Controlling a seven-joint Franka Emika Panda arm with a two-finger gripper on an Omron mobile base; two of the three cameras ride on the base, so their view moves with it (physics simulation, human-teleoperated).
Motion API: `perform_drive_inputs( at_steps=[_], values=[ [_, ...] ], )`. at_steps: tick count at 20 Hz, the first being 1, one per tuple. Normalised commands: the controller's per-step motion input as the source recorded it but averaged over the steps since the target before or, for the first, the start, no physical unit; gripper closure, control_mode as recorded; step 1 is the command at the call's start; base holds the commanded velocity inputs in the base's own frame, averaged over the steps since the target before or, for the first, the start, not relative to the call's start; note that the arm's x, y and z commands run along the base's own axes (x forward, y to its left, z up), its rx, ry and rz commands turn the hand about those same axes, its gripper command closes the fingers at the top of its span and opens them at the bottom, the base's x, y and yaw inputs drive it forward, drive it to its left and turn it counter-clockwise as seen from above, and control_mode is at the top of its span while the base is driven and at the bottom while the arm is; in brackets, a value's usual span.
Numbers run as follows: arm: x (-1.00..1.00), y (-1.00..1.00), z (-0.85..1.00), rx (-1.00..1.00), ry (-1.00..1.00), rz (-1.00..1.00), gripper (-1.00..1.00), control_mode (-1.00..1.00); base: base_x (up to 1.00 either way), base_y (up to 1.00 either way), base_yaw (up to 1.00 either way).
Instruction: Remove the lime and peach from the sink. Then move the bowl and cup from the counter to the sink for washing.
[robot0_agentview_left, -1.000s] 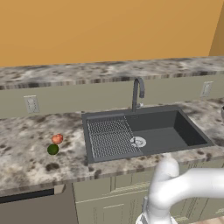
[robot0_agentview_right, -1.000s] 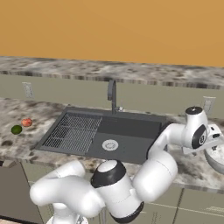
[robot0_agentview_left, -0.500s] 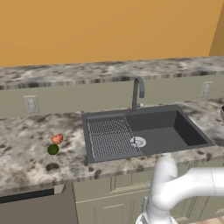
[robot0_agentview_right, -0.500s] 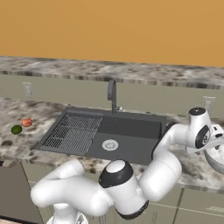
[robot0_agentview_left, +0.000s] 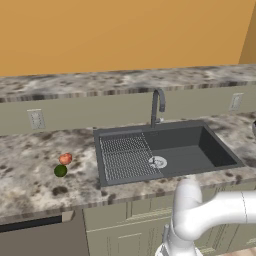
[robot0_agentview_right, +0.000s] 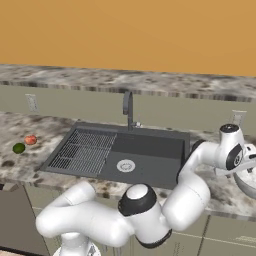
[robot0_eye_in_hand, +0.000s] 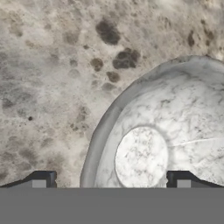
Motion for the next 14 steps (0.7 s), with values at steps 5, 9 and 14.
perform_drive_inputs(
  at_steps=[5,9,14],
  values=[
    [0.01,0.00,-0.15,0.01,0.00,0.00,-1.00,-1.00,0.00,0.00,0.00],
    [0.04,-0.02,-0.13,0.00,0.00,0.00,-1.00,-1.00,0.00,0.00,0.00],
    [0.04,-0.02,-0.12,0.00,0.00,0.00,1.00,-1.00,0.00,0.00,0.00]
  ],
)
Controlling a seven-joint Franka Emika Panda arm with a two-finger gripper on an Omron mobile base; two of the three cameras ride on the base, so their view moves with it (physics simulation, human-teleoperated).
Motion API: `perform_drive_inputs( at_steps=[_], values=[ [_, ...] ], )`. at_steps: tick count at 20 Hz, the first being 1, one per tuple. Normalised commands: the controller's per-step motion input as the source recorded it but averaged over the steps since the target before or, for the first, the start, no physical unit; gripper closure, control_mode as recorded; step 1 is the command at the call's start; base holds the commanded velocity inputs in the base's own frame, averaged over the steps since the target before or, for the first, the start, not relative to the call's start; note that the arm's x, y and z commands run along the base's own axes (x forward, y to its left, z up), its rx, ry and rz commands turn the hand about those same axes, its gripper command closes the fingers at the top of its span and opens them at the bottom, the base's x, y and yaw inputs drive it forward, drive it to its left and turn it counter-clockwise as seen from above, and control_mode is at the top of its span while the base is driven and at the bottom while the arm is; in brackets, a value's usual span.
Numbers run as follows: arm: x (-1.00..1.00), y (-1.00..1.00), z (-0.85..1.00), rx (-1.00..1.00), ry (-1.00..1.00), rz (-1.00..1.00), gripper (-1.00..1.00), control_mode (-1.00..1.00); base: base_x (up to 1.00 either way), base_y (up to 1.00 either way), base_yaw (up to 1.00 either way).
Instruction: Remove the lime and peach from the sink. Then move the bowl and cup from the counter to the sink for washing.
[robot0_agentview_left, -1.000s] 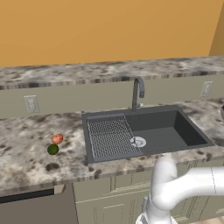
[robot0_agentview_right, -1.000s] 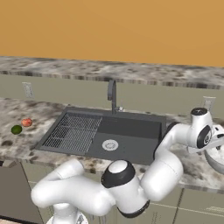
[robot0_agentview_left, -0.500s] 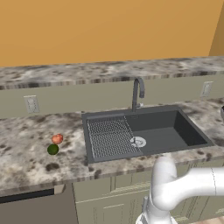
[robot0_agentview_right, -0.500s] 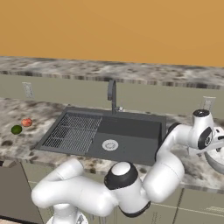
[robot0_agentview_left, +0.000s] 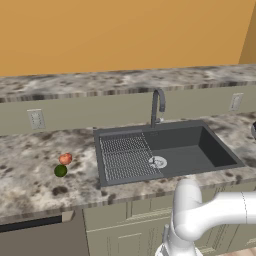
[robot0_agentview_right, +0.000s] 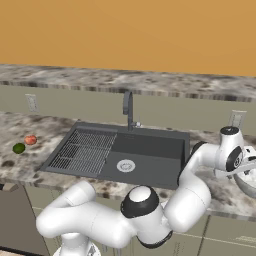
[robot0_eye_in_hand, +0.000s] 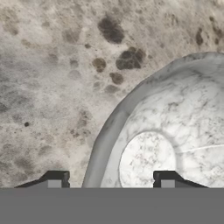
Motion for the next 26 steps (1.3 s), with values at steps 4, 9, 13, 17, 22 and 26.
perform_drive_inputs(
  at_steps=[4,9,13,17,22,26],
  values=[
    [0.00,-0.03,-0.06,0.00,0.00,0.00,1.00,-1.00,0.00,0.00,0.00],
    [0.00,-0.05,-0.08,0.00,0.01,0.00,1.00,-1.00,0.00,0.00,0.00],
    [0.01,0.01,-0.05,0.00,0.04,0.00,1.00,-1.00,0.00,0.00,0.00],
    [0.02,0.12,0.06,0.01,0.00,0.02,1.00,-1.00,0.00,0.00,0.00],
    [0.00,0.23,0.14,0.03,0.00,0.06,1.00,-1.00,0.00,0.00,0.00],
    [-0.05,0.31,0.13,0.04,0.00,0.11,1.00,-1.00,0.00,0.00,0.00]
  ],
)
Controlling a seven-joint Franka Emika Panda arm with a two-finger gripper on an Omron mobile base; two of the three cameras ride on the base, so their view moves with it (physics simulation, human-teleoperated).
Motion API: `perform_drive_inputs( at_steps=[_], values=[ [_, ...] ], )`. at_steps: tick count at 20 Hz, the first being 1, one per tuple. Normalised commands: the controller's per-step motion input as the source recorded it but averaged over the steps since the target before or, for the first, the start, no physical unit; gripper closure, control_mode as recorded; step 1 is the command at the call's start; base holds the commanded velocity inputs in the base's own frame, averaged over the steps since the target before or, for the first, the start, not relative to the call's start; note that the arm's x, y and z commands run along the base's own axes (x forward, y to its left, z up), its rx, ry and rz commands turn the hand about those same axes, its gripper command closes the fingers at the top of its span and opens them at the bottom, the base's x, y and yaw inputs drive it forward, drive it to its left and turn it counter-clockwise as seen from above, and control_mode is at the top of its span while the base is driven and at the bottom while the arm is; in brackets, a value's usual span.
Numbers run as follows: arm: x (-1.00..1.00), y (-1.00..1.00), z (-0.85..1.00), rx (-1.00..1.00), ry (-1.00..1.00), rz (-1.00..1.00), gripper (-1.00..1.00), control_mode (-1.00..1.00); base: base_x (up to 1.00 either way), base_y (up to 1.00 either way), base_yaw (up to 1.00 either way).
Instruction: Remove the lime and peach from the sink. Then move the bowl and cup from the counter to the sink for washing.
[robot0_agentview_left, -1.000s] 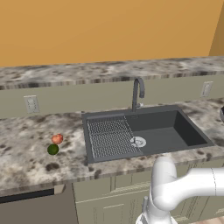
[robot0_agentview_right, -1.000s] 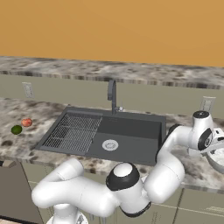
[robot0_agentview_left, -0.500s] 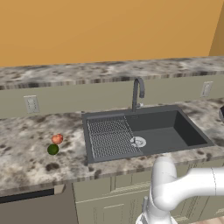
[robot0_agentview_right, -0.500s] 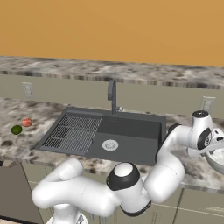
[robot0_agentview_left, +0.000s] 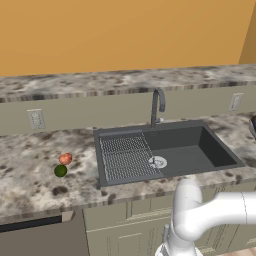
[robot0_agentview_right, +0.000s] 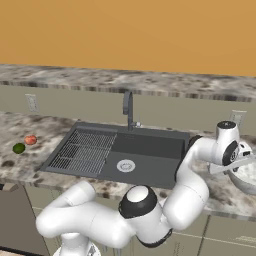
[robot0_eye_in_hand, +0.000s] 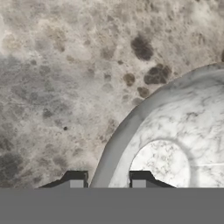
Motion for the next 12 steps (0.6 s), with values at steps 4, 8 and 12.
perform_drive_inputs(
  at_steps=[4,8,12],
  values=[
    [-0.05,0.34,0.10,0.02,-0.01,0.11,1.00,-1.00,0.00,0.00,0.00],
    [-0.04,0.36,0.12,0.02,-0.06,0.10,1.00,-1.00,0.00,0.00,0.00],
    [-0.06,0.41,0.08,0.01,-0.08,0.11,1.00,-1.00,0.00,0.00,0.00]
  ],
)
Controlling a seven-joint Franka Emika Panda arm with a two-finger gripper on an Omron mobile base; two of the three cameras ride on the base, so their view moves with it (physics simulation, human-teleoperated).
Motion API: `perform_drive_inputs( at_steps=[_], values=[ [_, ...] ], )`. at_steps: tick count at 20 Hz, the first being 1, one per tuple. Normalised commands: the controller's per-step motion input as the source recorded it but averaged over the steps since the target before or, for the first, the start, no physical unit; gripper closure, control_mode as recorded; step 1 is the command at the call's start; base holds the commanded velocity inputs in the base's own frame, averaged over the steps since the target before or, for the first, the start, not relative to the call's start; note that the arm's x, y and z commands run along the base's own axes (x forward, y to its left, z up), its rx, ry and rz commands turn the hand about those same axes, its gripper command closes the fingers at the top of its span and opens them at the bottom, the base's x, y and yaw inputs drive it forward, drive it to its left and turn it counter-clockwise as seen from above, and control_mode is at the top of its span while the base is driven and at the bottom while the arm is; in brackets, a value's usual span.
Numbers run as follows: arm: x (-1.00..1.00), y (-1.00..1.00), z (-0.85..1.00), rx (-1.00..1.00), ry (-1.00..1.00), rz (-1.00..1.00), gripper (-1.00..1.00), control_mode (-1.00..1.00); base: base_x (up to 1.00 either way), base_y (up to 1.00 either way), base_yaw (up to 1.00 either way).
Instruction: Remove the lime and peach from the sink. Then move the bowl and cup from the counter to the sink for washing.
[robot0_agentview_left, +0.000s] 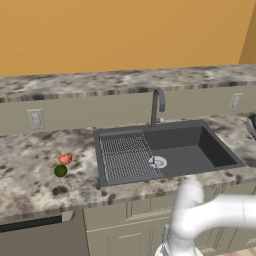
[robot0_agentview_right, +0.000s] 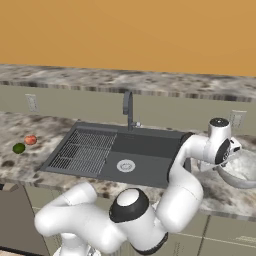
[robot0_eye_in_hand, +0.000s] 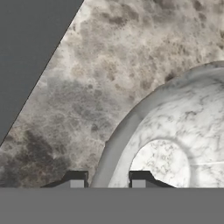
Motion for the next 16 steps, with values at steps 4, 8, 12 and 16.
perform_drive_inputs(
  at_steps=[4,8,12,16],
  values=[
    [-0.03,0.43,0.07,0.00,-0.05,0.14,1.00,-1.00,0.00,0.00,0.00],
    [0.00,0.41,0.09,0.00,-0.03,0.17,1.00,-1.00,0.00,0.00,0.00],
    [0.00,0.43,0.13,0.00,-0.01,0.18,1.00,-1.00,0.00,0.00,0.00],
    [0.00,0.41,0.15,0.00,0.00,0.18,1.00,-1.00,0.00,0.00,0.00]
  ],
)
